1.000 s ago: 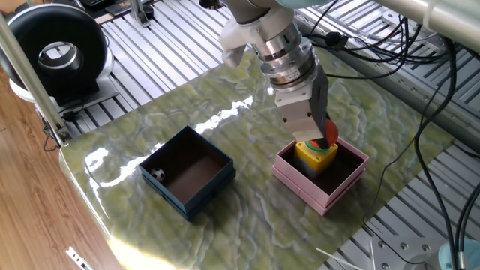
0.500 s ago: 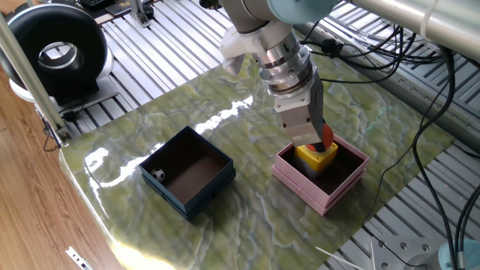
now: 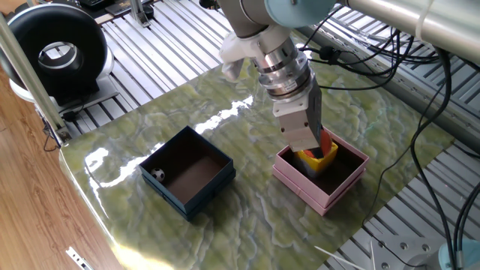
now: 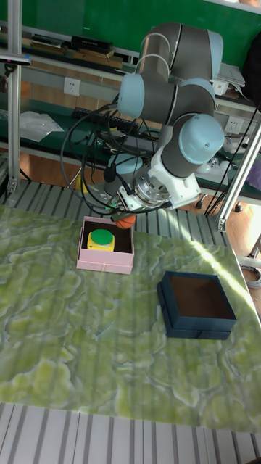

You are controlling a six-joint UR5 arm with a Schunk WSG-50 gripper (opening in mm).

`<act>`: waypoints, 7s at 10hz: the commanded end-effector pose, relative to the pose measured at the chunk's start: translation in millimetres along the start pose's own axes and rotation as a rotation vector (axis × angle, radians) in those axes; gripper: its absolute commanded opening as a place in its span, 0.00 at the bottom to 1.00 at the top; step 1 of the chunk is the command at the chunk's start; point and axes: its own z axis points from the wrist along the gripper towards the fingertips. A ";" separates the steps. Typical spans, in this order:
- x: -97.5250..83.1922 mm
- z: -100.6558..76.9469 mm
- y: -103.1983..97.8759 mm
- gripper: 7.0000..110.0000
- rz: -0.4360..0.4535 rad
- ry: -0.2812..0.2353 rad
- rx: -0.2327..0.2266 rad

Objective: Move an object from one box to another

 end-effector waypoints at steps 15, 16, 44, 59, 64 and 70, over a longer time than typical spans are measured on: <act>-6.6 -2.2 2.9 0.57 -0.045 -0.032 -0.012; -6.8 -3.3 3.0 0.57 -0.038 -0.032 -0.010; -272.6 -75.9 68.9 0.15 0.242 -0.663 0.031; -327.2 -93.3 53.8 0.15 0.183 -0.829 0.029; -330.2 -86.4 42.2 0.36 0.208 -0.833 0.055; -339.1 -76.0 39.9 0.36 0.222 -0.843 0.055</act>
